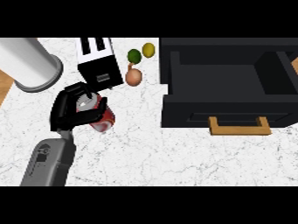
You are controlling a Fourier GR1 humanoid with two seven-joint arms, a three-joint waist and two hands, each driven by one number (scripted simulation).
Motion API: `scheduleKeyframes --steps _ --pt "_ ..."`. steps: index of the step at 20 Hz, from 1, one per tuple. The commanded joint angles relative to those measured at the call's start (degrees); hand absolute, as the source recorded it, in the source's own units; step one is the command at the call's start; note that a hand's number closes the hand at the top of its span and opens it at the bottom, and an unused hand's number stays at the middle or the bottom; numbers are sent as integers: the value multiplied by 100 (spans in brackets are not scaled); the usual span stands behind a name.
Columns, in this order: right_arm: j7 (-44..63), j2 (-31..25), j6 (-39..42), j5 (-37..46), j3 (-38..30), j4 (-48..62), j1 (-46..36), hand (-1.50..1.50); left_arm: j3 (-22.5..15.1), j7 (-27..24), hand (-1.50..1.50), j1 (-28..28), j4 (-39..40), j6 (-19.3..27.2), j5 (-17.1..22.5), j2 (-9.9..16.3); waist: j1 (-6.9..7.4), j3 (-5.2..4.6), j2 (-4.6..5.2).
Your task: Pick up the can, place it into the drawer and close the drawer
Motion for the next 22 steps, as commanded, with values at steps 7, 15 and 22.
scheduleKeyframes --steps 7,15,22 --pt "-56 133 -130 204 423 -368 244 -150 -1134 1442 150 -1193 -682 1141 22 -90 -89 -4 18" --pt "-186 131 -96 223 229 -2 25 -150 -1598 2137 150 -2683 -90 1926 -25 -91 -126 -3 34" --pt "320 -146 -22 -282 -219 -157 -258 -150 -1493 2535 150 -4039 583 2199 -39 -91 -129 -3 38"
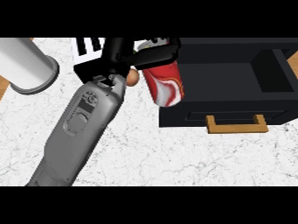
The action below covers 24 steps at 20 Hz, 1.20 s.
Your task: Pick up the can, place it into the drawer and close the drawer
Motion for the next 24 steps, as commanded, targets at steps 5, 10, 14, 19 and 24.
scheduleKeyframes --steps 5,10,14,19,24 --pt "387 146 -195 326 333 -349 -75 -150 -591 283 150 -1132 776 847 300 -1 -5 -3 -2" --pt "651 -123 -102 -192 -91 -445 -198 -150 -164 -80 150 -1943 1933 555 679 -1 -50 -3 16" --pt "-151 15 73 133 -11 304 -180 -150 -812 69 150 -2459 2260 1175 1070 -1 -89 3 16" --pt "-66 45 95 149 71 125 -91 -150 -714 -258 150 -3078 3312 1033 1414 -1 -176 5 42" --pt "188 64 -20 275 206 28 -276 -150 -990 -614 150 -3265 3845 1066 1799 -1 -207 5 56"
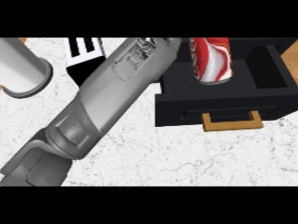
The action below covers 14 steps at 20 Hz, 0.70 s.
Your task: Pick up the can, place it into the drawer and close the drawer
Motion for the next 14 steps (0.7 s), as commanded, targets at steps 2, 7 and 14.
scheduleKeyframes --steps 2,7,14 --pt "198 -19 -135 100 94 53 -343 -150 -306 -253 150 -460 708 172 356 0 -141 6 57" --pt "-41 145 -35 296 271 -42 12 -150 -644 -253 150 -375 756 202 775 0 -127 5 15" --pt "54 1 -91 260 168 190 -348 -150 -1049 -634 150 -422 1142 495 991 0 -247 8 43"
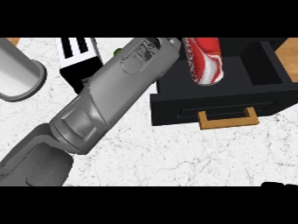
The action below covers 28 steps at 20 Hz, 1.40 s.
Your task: Pick up the can, place it into the drawer and close the drawer
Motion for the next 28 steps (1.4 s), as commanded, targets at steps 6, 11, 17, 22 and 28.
scheduleKeyframes --steps 6,11,17,22,28 --pt "201 42 -110 96 129 -301 -83 -150 -437 -452 150 119 458 112 300 0 -119 -2 27" --pt "-202 -79 82 -143 -196 157 0 -150 -806 -652 150 263 373 191 370 -1 -144 4 23" --pt "15 -38 10 95 152 -111 -210 -150 -898 -664 -150 318 617 587 542 0 -279 0 72" --pt "27 -213 134 -217 -139 38 -216 -150 -966 -917 -150 438 676 670 648 0 -281 2 85" --pt "308 -236 99 -75 86 -331 -292 -150 -1044 -721 -150 196 660 879 845 0 -358 -2 78"
